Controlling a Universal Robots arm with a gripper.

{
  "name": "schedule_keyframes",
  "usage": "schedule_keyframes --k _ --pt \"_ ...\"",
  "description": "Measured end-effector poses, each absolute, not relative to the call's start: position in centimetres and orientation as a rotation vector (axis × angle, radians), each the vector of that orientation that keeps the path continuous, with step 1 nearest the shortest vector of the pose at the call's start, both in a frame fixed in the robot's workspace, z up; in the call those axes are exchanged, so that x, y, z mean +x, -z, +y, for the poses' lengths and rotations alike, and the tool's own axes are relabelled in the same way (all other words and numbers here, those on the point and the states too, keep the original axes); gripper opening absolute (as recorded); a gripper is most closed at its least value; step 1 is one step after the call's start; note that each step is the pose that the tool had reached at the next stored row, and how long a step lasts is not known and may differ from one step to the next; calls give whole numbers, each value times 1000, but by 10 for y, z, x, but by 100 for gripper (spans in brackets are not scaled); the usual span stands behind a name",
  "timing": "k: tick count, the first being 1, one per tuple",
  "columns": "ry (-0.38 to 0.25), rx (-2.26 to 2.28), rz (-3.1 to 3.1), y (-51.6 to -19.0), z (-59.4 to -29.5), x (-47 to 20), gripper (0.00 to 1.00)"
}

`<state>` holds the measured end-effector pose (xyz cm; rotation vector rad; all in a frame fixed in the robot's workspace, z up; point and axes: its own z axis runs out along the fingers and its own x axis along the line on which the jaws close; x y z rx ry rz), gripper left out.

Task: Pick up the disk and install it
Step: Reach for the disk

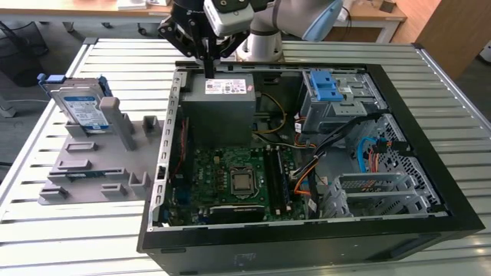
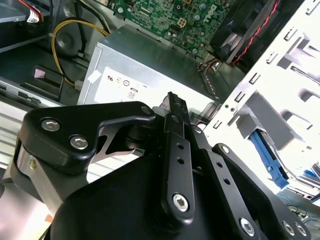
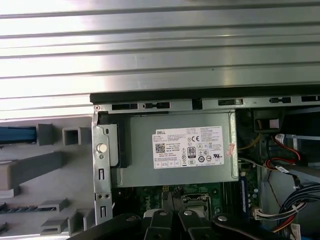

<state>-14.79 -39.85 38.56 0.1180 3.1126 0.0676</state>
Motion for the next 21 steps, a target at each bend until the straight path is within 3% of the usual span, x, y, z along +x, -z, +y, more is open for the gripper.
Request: schedule_keyframes --k 21 --pt "-68 118 3113 -385 -397 -166 11"
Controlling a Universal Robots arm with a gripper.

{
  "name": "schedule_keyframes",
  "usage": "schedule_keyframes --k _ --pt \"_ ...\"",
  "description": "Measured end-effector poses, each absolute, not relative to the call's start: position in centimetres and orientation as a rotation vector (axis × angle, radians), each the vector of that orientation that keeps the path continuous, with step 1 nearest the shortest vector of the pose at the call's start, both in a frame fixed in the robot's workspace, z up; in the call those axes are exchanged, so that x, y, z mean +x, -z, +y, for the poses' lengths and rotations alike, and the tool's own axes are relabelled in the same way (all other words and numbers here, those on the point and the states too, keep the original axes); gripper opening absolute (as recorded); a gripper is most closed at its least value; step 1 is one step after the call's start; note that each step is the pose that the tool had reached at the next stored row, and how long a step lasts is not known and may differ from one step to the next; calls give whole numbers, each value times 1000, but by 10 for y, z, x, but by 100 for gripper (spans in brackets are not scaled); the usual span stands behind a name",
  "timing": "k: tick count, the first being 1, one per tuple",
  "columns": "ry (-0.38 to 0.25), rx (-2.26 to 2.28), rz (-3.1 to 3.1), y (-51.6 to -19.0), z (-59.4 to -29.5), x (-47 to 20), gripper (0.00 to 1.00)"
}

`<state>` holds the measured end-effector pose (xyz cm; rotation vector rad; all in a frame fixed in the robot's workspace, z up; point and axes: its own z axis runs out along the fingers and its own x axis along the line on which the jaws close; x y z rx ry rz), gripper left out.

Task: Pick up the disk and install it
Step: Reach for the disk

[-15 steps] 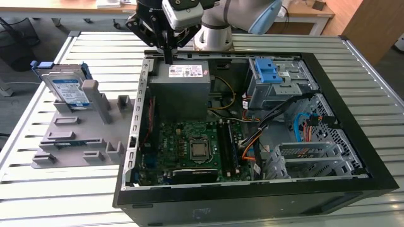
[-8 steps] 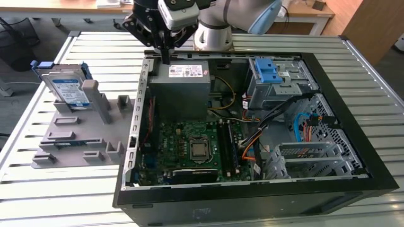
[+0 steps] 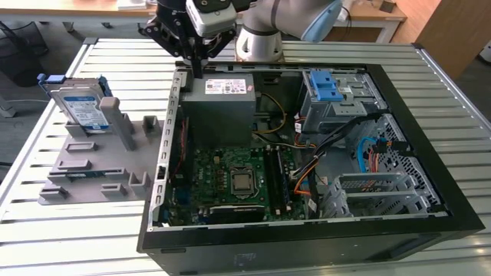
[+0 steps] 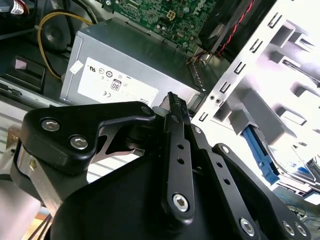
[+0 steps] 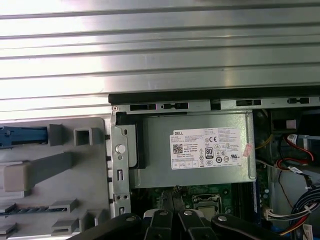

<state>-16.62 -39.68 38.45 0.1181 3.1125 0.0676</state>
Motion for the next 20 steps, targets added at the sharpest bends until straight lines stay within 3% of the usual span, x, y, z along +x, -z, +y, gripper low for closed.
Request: schedule_keyframes --k 20 --pt "-68 118 3113 -383 -396 -181 11"
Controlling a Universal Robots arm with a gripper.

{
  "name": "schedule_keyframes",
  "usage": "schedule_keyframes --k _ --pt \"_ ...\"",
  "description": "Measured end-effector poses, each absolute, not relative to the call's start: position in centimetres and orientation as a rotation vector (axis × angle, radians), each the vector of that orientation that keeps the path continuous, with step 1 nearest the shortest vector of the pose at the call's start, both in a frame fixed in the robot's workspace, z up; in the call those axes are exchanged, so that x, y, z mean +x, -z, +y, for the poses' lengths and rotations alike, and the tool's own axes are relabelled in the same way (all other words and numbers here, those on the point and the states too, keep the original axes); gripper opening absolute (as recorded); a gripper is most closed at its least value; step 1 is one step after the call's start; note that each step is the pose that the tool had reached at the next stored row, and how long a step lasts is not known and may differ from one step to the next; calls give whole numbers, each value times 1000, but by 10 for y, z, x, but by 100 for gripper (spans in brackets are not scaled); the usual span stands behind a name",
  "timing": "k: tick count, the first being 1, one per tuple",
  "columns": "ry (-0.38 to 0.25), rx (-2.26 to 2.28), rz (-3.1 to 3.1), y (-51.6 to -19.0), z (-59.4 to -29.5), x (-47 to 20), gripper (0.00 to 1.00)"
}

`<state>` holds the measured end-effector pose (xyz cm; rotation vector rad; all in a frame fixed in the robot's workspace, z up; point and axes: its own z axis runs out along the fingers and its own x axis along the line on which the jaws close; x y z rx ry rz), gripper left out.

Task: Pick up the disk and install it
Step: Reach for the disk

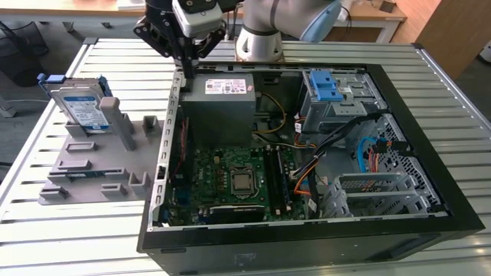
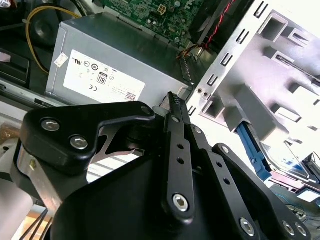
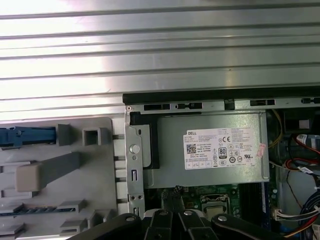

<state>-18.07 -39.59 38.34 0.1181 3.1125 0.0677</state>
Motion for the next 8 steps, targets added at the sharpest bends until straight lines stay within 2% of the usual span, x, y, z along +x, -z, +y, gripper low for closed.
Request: schedule_keyframes --k 8 --pt "-68 118 3113 -383 -396 -186 11"
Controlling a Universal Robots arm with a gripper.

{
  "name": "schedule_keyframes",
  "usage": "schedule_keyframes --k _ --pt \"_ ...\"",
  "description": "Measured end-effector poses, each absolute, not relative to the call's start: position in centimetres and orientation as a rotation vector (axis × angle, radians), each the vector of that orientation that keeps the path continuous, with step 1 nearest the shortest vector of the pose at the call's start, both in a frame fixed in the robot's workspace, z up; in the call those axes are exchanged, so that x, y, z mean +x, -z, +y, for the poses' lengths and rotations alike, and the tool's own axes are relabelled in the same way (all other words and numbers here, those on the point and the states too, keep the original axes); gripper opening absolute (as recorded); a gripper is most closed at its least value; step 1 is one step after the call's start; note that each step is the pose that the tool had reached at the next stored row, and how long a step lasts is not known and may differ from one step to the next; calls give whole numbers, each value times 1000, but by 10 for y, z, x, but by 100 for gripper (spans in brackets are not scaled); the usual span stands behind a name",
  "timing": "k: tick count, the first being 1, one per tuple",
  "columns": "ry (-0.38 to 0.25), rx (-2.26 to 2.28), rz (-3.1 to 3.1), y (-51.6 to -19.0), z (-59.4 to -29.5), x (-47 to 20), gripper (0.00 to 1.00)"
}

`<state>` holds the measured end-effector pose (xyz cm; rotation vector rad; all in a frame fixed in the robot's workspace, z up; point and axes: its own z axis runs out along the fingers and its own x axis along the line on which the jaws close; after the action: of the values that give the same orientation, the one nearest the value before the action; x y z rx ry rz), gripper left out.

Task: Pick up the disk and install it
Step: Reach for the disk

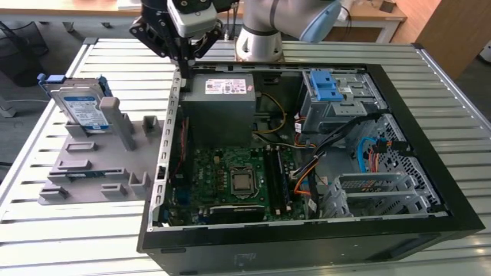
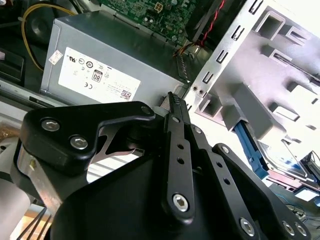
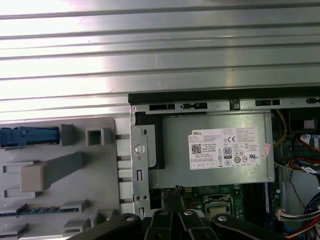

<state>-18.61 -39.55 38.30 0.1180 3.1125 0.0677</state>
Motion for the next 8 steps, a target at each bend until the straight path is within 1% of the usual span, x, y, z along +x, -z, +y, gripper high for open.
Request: schedule_keyframes --k 8 --pt "-68 118 3113 -383 -395 -191 11"
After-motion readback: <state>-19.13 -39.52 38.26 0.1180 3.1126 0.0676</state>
